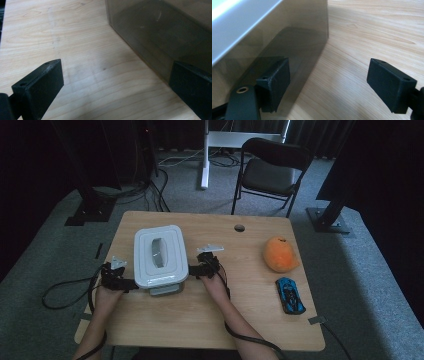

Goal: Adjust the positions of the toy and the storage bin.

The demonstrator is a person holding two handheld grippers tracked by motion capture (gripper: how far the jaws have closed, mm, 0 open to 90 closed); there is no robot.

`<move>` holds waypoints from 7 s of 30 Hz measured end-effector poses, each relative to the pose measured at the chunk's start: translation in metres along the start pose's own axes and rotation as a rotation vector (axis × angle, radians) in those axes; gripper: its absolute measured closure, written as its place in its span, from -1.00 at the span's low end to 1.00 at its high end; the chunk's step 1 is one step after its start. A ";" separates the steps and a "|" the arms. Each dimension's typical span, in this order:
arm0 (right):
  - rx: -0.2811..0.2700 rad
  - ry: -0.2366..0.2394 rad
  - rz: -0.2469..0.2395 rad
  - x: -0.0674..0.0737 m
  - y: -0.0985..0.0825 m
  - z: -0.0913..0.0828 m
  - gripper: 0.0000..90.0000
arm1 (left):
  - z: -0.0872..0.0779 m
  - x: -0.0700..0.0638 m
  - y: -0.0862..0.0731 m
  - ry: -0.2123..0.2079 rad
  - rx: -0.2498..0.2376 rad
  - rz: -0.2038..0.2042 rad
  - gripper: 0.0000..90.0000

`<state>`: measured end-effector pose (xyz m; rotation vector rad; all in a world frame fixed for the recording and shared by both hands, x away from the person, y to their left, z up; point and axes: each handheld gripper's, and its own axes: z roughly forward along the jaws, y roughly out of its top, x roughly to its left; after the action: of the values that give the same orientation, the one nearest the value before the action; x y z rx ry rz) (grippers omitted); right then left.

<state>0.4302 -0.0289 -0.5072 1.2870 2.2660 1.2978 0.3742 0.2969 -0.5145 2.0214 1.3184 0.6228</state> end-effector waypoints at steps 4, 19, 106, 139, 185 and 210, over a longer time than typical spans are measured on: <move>0.011 0.006 0.002 -0.008 -0.002 -0.005 -0.59 | 0.004 -0.006 0.004 -0.013 -0.002 0.007 -1.00; 0.020 -0.018 -0.022 -0.024 -0.014 -0.033 -0.58 | 0.014 -0.030 0.018 -0.040 0.000 0.055 -1.00; -0.008 -0.110 0.084 -0.116 -0.032 -0.078 -0.68 | 0.051 -0.098 0.077 -0.131 -0.063 0.129 -1.00; 0.045 -0.021 0.050 -0.106 -0.031 -0.068 -0.59 | 0.024 -0.107 0.052 -0.117 -0.076 0.135 -1.00; 0.079 0.071 -0.069 -0.097 -0.024 -0.072 -0.52 | -0.024 -0.144 0.023 -0.125 -0.086 0.187 -1.00; 0.071 -0.115 -0.105 -0.102 -0.065 -0.091 -0.69 | -0.026 -0.121 0.008 -0.179 -0.129 0.126 -1.00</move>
<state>0.4011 -0.1764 -0.5265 1.2140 2.2842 1.0888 0.3150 0.1898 -0.4968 2.0141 1.0278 0.5545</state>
